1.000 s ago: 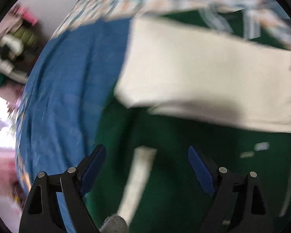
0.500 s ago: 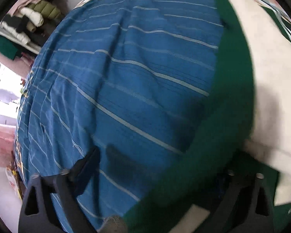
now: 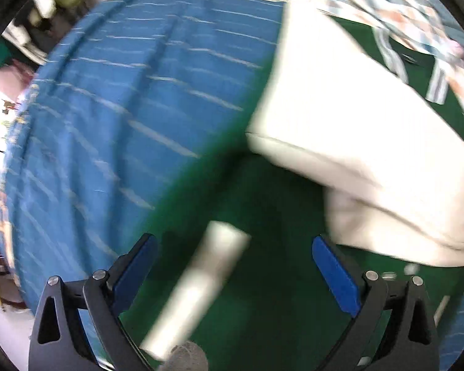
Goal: Fold large clothes
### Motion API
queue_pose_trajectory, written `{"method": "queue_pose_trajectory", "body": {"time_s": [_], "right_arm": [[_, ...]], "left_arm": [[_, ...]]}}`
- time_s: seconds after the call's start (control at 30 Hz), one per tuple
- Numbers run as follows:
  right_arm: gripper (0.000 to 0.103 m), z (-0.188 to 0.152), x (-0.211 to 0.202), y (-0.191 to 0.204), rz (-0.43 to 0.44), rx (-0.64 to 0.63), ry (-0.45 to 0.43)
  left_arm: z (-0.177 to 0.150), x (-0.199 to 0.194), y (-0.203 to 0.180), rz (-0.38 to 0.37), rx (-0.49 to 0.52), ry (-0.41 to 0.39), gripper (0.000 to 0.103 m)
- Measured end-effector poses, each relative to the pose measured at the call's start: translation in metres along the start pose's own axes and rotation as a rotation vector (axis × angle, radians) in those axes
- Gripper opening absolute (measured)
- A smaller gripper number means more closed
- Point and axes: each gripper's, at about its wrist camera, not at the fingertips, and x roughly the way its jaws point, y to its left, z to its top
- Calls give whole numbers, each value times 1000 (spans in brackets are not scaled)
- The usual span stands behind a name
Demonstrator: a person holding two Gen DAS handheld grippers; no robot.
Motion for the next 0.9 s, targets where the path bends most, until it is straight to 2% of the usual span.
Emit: {"method": "queue_pose_trajectory", "body": {"time_s": [0.07, 0.1, 0.13, 0.17, 0.23, 0.37, 0.47, 0.6, 0.63, 0.67, 0.7, 0.73, 0.8, 0.87, 0.9], "right_arm": [[70, -2, 14, 15, 72, 30, 14], [70, 0, 20, 18, 105, 50, 20], [70, 9, 30, 24, 118, 67, 23], [70, 11, 35, 26, 133, 96, 24], [70, 15, 38, 29, 135, 112, 20], [70, 17, 36, 20, 92, 136, -10], [71, 25, 37, 3, 131, 195, -13], [70, 42, 47, 6, 121, 183, -50], [46, 47, 50, 14, 87, 161, -82], [23, 51, 50, 17, 19, 130, -121], [18, 56, 51, 21, 1, 121, -146], [18, 59, 50, 20, -12, 121, -157], [19, 64, 48, 20, -39, 93, -110], [31, 61, 33, 18, -19, 58, -81], [41, 56, 17, 16, -30, 18, -94]], "left_arm": [[6, 13, -26, 45, 30, -25, 103], [11, 23, -36, 92, 45, -33, 103], [15, 33, -43, 141, 53, -38, 103], [20, 41, -41, 156, 51, -38, 103], [30, 47, -34, 160, 30, -60, 103], [48, 47, -10, 214, 9, -97, 103], [58, 54, 14, 225, -40, -92, 103], [57, 53, 13, 219, -26, -89, 103], [56, 51, 12, 221, -12, -95, 103], [54, 49, 13, 220, -5, -95, 103], [52, 46, 13, 219, -3, -95, 103], [48, 40, 16, 212, 7, -97, 103], [46, 30, 30, 214, 27, -104, 103], [36, 7, 41, 212, 41, -142, 103], [31, -3, 47, 215, 50, -160, 103]]}}
